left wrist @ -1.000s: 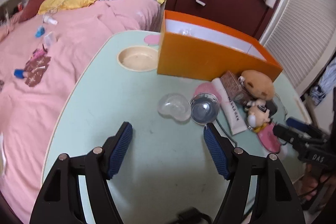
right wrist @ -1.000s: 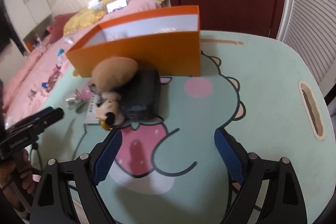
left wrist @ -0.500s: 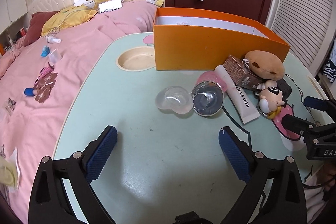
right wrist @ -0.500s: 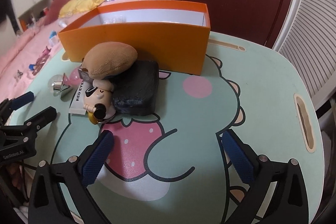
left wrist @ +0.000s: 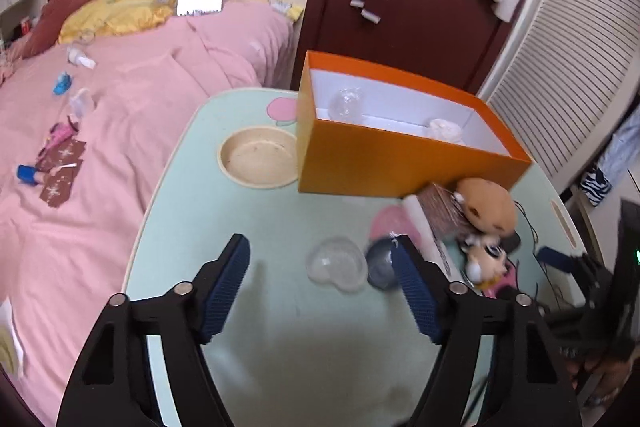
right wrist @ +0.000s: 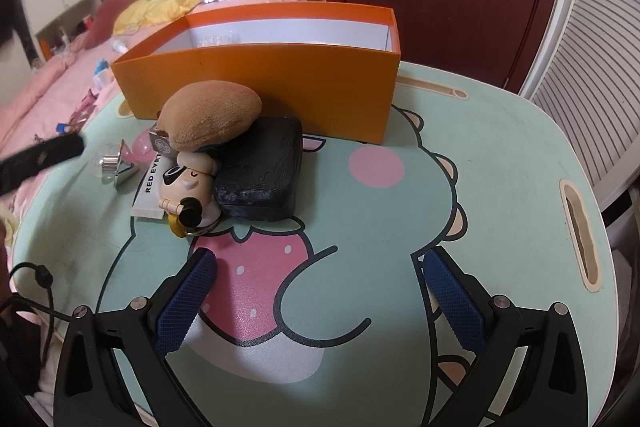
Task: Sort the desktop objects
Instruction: 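Move the left tool to the clear cup while the right tool approaches the black case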
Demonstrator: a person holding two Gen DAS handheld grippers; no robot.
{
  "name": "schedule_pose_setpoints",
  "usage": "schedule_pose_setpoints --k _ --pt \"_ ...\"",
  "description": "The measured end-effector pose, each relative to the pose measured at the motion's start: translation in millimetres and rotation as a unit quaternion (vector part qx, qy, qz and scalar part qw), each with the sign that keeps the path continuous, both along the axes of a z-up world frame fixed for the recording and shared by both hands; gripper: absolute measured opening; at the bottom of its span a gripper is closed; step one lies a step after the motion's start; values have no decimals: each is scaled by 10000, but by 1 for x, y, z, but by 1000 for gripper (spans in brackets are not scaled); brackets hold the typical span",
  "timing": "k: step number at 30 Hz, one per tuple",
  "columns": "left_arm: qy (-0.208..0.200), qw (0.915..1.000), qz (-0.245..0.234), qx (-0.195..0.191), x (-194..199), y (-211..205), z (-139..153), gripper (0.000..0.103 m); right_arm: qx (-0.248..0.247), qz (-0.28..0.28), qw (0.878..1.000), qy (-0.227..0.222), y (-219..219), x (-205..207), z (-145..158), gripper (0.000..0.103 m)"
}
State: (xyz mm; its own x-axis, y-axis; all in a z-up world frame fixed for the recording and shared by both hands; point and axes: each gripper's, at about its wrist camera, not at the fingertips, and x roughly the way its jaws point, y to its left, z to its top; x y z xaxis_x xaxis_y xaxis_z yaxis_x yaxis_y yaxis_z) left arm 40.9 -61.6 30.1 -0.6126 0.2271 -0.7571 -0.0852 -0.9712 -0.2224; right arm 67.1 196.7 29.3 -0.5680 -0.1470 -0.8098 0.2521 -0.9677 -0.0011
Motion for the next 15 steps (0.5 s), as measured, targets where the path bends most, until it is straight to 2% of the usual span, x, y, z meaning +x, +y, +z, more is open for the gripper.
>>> schedule_pose_setpoints --k 1,2,7,10,12,13,15 --pt "-94 9999 5 -50 -6 2 -4 56 -1 0 10000 1 0 1 0 103" --pt "-163 9998 -25 -78 -11 4 -7 49 -3 0 10000 2 0 1 0 103" --pt "-295 9990 -269 -205 -15 20 -18 49 -8 -1 10000 10 0 1 0 103" --pt "-125 9966 -430 -699 -6 33 -19 49 -3 -3 10000 12 0 1 0 103" --pt "-14 9948 -476 -905 -1 38 -20 44 9 10 10000 22 -1 2 -1 103" --pt "34 9940 -498 -976 1 41 -21 41 2 -18 10000 22 -4 4 -1 103" --pt "75 9946 -528 -890 3 40 -21 41 4 -19 10000 23 -4 4 0 103"
